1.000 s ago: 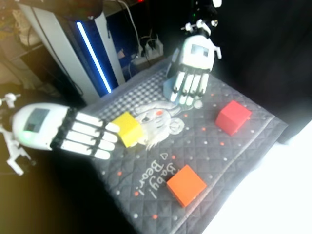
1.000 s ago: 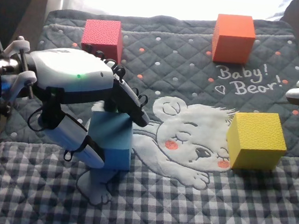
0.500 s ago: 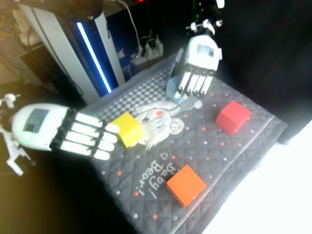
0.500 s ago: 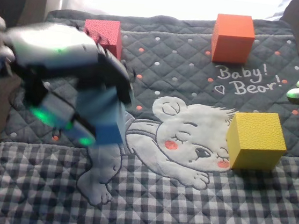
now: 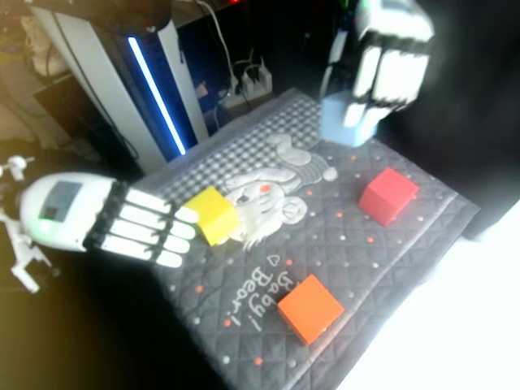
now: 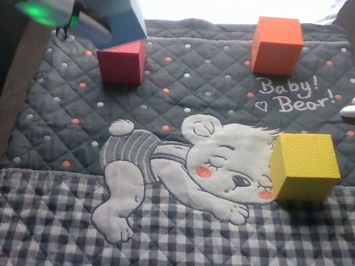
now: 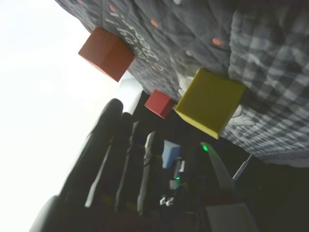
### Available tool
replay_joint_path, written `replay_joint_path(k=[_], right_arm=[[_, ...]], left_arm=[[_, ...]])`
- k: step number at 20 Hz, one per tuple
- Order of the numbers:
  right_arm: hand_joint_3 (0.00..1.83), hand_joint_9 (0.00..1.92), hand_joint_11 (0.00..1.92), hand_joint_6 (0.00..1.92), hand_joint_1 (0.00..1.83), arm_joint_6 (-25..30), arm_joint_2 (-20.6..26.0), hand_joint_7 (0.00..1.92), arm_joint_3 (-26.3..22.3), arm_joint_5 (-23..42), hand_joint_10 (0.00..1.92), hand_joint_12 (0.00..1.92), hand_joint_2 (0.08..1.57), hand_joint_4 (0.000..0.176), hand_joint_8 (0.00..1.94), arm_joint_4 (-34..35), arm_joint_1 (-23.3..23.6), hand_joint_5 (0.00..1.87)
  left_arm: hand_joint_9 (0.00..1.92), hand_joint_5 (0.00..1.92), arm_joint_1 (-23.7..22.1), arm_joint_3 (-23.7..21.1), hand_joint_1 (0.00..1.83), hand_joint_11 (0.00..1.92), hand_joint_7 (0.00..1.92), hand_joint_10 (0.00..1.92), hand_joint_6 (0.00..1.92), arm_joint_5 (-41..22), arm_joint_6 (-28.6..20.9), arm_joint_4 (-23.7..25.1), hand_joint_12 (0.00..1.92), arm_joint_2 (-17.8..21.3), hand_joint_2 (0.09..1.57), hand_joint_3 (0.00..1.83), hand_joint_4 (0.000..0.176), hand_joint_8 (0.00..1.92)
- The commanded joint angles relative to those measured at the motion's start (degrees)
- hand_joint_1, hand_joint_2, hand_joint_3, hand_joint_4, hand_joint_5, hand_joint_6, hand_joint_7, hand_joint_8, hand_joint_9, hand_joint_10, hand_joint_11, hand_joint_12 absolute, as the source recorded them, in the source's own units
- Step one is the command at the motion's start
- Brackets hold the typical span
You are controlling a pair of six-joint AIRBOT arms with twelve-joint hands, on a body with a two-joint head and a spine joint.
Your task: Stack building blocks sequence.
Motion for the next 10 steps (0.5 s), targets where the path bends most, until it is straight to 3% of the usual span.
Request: replay_joint_path(k=[1, 2, 5, 6, 8, 10], right_arm=[[0.01, 0.49, 0.55, 0.00, 0.88, 0.17, -0.17, 0.51, 0.37, 6.90, 0.00, 0.00, 1.34, 0.011, 0.00, 1.78, 0.52, 0.51], [0.00, 0.50, 0.56, 0.00, 0.90, 0.17, -0.31, 0.51, 0.44, 6.90, 0.00, 0.00, 1.34, 0.009, 0.00, 1.78, 0.53, 0.51], [0.00, 0.49, 0.58, 0.00, 0.87, 0.17, -0.46, 0.50, 0.59, 6.90, 0.00, 0.01, 1.34, 0.014, 0.00, 1.77, 0.54, 0.51], [0.00, 0.48, 0.58, 0.00, 0.87, 0.17, -0.47, 0.49, 0.61, 6.90, 0.00, 0.01, 1.34, 0.010, 0.00, 1.77, 0.54, 0.51], [0.00, 0.49, 0.58, 0.00, 0.85, 0.17, -0.48, 0.48, 0.62, 6.90, 0.00, 0.01, 1.35, 0.000, 0.00, 1.77, 0.54, 0.51], [0.00, 0.52, 0.60, 0.01, 0.86, 0.17, -0.58, 0.51, 0.63, 6.90, 0.01, 0.01, 1.35, 0.000, 0.01, 1.76, 0.53, 0.53]], left_arm=[[1.04, 1.08, -1.27, 0.72, 1.39, 0.69, 1.15, 1.13, 0.60, -2.43, 1.00, -1.87, 1.09, -0.60, 1.05, 0.00, 0.000, 0.71], [1.11, 1.11, -2.06, 1.76, 1.40, 0.88, 1.17, 1.04, 0.56, -1.17, 1.26, -1.90, 1.06, -1.46, 1.04, 0.00, 0.000, 0.64], [1.21, 1.21, -3.12, 5.06, 1.40, 1.09, 1.28, 0.90, 0.38, 3.17, 1.39, -1.90, 1.00, -4.39, 1.00, 0.00, 0.000, 0.38], [1.17, 1.18, -3.12, 5.96, 1.40, 1.01, 1.22, 0.94, 0.48, 4.25, 1.41, -1.90, 1.08, -5.10, 1.02, 0.00, 0.000, 0.48], [1.16, 1.16, -3.09, 7.75, 1.39, 1.01, 1.15, 0.93, 0.55, 6.04, 1.42, -2.12, 0.98, -6.64, 1.02, 0.00, 0.000, 0.59], [1.15, 1.14, -2.55, 9.32, 1.39, 0.95, 1.18, 0.93, 0.62, 7.07, 1.80, -3.71, 0.98, -7.93, 1.02, 0.00, 0.000, 0.52]])
